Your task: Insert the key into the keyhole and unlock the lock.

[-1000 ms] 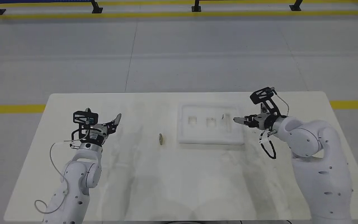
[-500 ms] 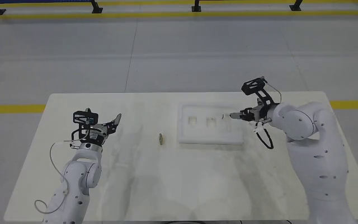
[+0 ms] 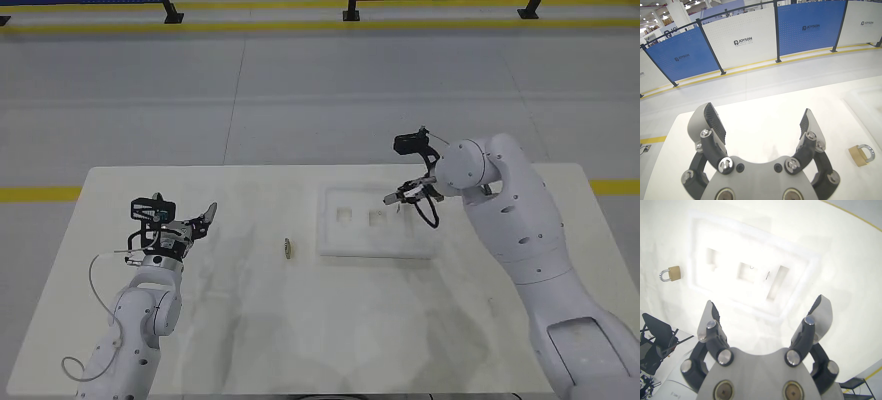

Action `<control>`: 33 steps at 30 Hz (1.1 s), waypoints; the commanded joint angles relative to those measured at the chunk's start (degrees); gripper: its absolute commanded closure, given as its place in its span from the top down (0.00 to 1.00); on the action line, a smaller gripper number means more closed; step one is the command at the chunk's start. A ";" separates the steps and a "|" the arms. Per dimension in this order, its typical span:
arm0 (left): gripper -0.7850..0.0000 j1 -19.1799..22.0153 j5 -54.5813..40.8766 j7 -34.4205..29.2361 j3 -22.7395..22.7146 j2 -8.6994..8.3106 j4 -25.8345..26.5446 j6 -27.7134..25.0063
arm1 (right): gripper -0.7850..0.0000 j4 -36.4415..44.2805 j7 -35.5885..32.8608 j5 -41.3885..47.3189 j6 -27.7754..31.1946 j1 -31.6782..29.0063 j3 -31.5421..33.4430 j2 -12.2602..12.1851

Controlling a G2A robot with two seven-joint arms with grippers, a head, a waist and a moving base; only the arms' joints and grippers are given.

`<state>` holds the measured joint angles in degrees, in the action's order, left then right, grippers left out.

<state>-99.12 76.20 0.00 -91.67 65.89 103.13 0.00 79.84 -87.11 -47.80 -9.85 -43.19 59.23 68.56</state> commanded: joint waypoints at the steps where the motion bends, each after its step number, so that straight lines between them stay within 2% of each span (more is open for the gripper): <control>1: 1.00 0.00 0.00 0.00 0.00 0.00 0.00 0.00 | 1.00 -1.87 0.91 -0.09 -0.44 0.61 -1.26 0.35; 7: 1.00 0.00 0.00 0.00 0.00 0.00 0.00 0.00 | 1.00 -8.82 3.61 0.69 -1.45 2.53 -5.24 1.77; 8: 1.00 0.00 0.00 0.00 0.00 0.00 0.00 0.00 | 0.98 -9.90 3.68 0.70 -1.59 2.98 -5.95 2.03; 10: 1.00 0.00 0.00 0.00 0.00 0.00 0.00 0.00 | 0.88 -11.91 3.80 -0.49 -1.91 4.02 -7.63 2.52; 15: 1.00 0.00 0.00 0.00 0.00 0.00 0.00 0.00 | 0.50 -16.21 4.05 0.18 -2.26 6.22 -10.08 3.75; 23: 1.00 0.00 0.00 0.00 0.00 0.00 0.00 0.00 | 0.47 -19.65 5.32 0.69 -2.44 8.19 -11.73 4.93; 33: 1.00 0.00 0.00 0.00 0.00 0.00 0.00 0.00 | 0.45 -20.22 9.30 0.19 -4.98 8.36 -11.71 5.59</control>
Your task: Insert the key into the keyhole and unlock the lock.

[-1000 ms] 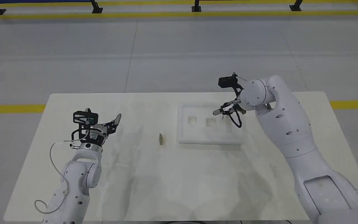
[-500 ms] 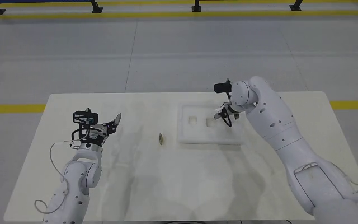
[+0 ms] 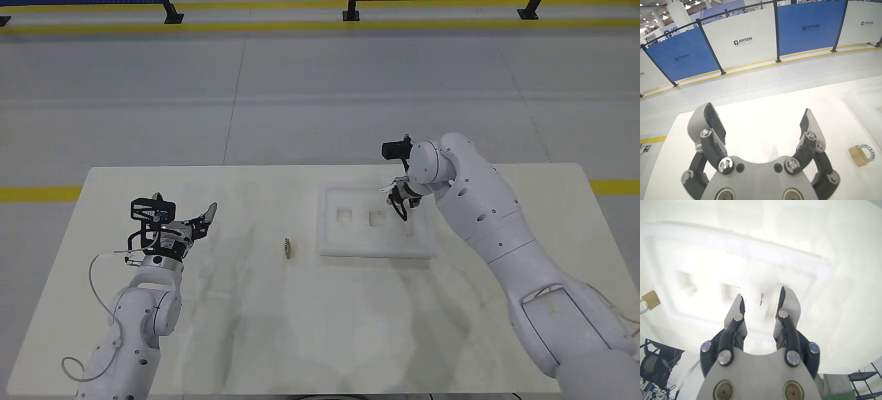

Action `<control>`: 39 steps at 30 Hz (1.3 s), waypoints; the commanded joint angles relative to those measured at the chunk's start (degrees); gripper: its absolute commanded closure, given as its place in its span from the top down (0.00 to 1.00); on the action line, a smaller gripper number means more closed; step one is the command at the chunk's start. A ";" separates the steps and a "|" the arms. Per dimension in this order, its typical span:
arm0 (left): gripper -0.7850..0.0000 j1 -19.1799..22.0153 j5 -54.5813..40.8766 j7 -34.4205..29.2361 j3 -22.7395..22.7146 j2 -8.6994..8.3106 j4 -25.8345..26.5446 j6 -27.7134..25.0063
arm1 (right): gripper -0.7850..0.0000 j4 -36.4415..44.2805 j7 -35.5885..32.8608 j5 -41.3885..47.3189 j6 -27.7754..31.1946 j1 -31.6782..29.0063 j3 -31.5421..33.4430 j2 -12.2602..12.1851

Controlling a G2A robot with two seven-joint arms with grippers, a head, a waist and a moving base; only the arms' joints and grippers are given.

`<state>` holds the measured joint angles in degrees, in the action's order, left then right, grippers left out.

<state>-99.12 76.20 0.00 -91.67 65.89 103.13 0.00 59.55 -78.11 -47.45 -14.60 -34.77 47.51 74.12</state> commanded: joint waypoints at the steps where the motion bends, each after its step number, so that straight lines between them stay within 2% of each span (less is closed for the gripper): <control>1: 1.00 0.00 0.00 0.00 0.00 0.00 0.00 0.00 | 0.45 0.19 0.57 -0.03 -0.46 -0.19 0.11 0.06; 18: 1.00 0.00 0.00 0.00 0.00 0.00 0.00 0.00 | 0.41 0.82 -0.13 -1.25 -1.92 -1.56 -0.38 0.62; 29: 1.00 0.00 0.00 0.00 0.00 0.00 0.00 0.00 | 0.28 -0.18 0.70 -1.97 -1.73 -1.94 0.14 0.78; 39: 1.00 0.00 0.00 0.00 0.00 0.00 0.00 0.00 | 0.23 -0.86 0.69 -2.38 -1.02 -1.68 0.29 1.09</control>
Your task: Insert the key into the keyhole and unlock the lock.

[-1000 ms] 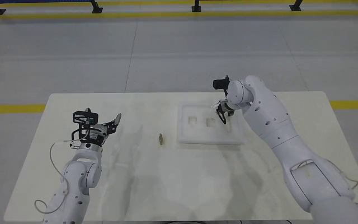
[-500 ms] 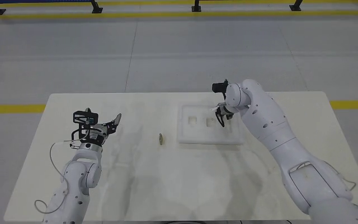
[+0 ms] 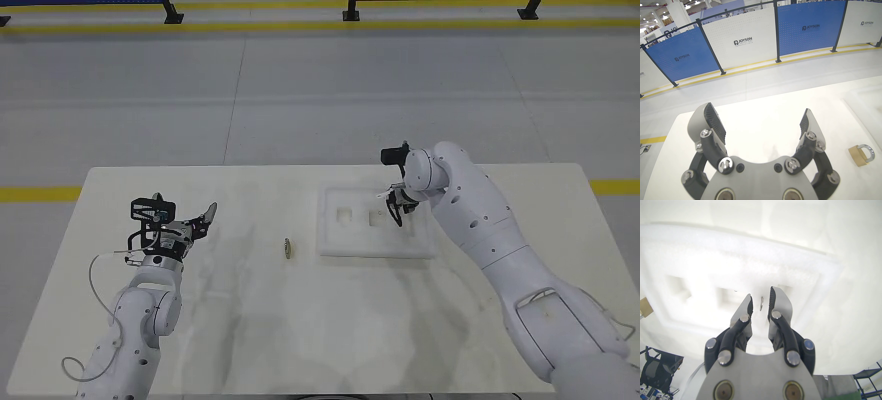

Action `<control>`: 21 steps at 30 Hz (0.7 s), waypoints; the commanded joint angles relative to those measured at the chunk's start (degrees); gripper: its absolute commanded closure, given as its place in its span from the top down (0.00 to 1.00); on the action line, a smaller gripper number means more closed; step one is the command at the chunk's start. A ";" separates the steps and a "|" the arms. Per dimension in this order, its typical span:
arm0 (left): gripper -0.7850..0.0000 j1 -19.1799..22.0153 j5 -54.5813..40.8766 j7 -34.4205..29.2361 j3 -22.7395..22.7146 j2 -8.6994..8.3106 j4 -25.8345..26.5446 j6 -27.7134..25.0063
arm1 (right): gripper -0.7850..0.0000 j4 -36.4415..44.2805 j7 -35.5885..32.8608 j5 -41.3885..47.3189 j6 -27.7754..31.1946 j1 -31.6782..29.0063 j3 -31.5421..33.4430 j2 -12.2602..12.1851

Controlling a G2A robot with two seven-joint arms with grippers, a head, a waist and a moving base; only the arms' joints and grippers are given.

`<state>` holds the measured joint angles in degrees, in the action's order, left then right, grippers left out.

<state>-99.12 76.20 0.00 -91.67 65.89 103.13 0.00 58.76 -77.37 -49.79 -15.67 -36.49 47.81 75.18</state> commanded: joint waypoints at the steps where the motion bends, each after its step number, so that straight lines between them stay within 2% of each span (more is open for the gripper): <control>1: 1.00 0.00 0.00 0.00 0.00 0.00 0.00 0.00 | 0.23 -0.14 -0.12 -0.13 0.11 0.09 -0.05 0.07; 5: 1.00 0.00 0.00 0.00 0.00 0.00 0.00 0.00 | 0.21 -0.52 -0.39 -0.23 0.29 0.30 -0.18 0.27; 8: 1.00 0.00 0.00 0.00 0.00 0.00 0.00 0.00 | 0.07 -0.85 -0.50 -0.33 0.36 0.42 -0.31 0.44; 10: 1.00 0.00 0.00 0.00 0.00 0.00 0.00 0.00 | 0.05 -1.07 -0.51 -0.31 0.45 0.50 -0.39 0.56; 11: 1.00 0.00 0.00 0.00 0.00 0.00 0.00 0.00 | 0.01 -1.19 -0.45 -0.30 0.47 0.54 -0.41 0.62; 21: 1.00 0.00 0.00 0.00 0.00 0.00 0.00 0.00 | 0.00 -2.59 -0.13 -0.68 0.73 1.10 -0.82 1.22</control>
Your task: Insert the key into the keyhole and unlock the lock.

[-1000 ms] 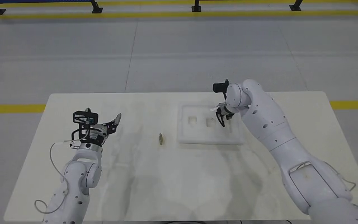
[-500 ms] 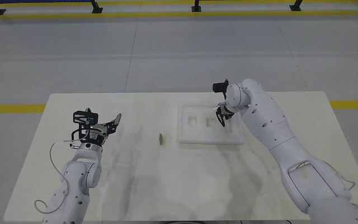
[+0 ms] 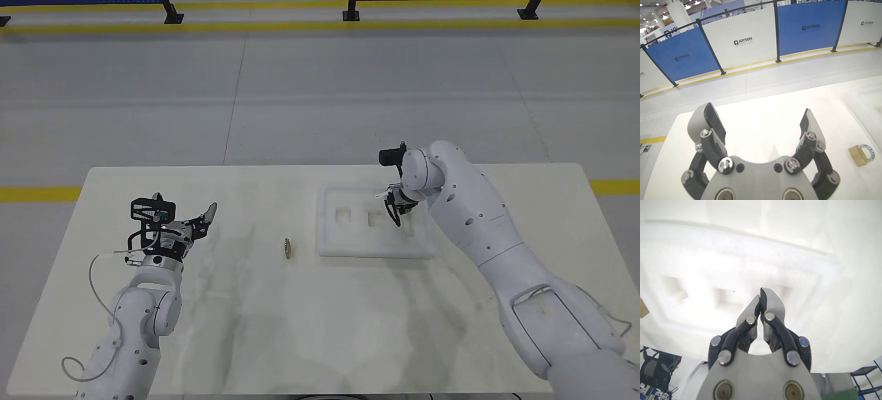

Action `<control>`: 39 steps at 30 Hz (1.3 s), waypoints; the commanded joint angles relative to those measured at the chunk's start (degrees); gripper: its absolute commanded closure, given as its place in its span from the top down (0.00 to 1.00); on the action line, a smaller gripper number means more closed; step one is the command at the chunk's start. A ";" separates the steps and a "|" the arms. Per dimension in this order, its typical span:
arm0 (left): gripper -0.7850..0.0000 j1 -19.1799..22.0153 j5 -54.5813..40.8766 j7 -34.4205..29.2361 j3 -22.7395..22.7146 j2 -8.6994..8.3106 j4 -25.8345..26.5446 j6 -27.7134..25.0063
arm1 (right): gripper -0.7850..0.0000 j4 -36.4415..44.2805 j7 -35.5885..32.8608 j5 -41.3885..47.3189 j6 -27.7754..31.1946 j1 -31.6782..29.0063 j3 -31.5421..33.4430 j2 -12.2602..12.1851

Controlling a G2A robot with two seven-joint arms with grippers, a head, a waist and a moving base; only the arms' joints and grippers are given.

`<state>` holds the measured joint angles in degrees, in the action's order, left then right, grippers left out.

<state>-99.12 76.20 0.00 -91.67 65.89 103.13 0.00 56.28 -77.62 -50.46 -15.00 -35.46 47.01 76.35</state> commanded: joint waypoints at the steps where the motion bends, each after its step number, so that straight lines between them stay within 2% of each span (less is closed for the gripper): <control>1: 1.00 0.00 0.00 0.00 0.00 0.00 0.00 0.00 | 0.00 -0.25 0.24 -0.05 0.17 0.15 -0.03 0.10; 20: 1.00 0.00 0.00 0.00 0.00 0.00 0.00 0.00 | 0.00 2.24 -0.83 -1.26 0.58 0.98 2.21 -0.03; 39: 1.00 0.00 0.00 0.00 0.00 0.00 0.00 0.00 | 0.00 9.51 -0.86 -2.26 0.66 -2.54 6.68 -1.41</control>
<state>-99.12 76.20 0.00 -91.67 65.89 103.13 0.00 65.64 -78.52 -52.74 -14.36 -37.83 53.49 74.99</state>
